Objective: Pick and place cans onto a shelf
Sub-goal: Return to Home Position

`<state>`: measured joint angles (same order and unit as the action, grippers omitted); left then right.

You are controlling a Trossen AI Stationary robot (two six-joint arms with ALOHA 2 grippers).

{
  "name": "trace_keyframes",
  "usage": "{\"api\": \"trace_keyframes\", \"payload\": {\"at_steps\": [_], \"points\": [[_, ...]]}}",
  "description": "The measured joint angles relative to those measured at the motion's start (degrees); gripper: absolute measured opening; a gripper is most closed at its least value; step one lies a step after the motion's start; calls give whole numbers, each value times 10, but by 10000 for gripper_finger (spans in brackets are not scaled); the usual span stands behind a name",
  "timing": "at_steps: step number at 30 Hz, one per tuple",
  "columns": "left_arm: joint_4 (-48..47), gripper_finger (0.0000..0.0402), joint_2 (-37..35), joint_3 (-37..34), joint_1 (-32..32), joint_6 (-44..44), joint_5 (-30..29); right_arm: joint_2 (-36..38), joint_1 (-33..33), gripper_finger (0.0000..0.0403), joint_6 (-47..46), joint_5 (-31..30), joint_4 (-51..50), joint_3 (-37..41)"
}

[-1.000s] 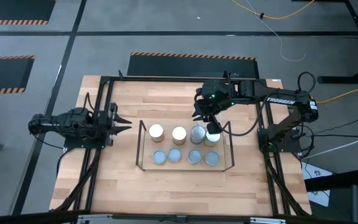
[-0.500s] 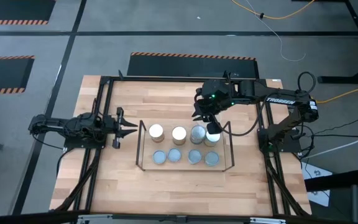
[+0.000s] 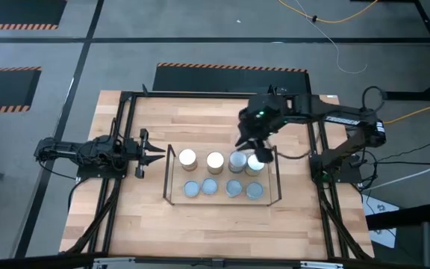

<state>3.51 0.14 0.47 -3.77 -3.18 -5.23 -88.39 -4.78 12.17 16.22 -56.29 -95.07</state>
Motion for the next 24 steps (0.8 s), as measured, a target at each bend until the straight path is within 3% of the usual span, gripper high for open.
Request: {"api": "trace_keyframes", "payload": {"at_steps": [5, 13, 16, 24], "points": [[0, 78, 0, 0, 0, 1, 0, 47, 1, 78, 2, 123, 1, 0], [0, 78, 0, 0, 0, 1, 0, 142, 1, 78, 13, 134, -7, 11], [0, 78, 0, 0, 0, 0, 0, 192, 2, 78, 23, 135, 29, 68], [-1, 78, 0, 0, 0, 0, 0, 346, -20, 78, -19, 110, 235, 310]]}}
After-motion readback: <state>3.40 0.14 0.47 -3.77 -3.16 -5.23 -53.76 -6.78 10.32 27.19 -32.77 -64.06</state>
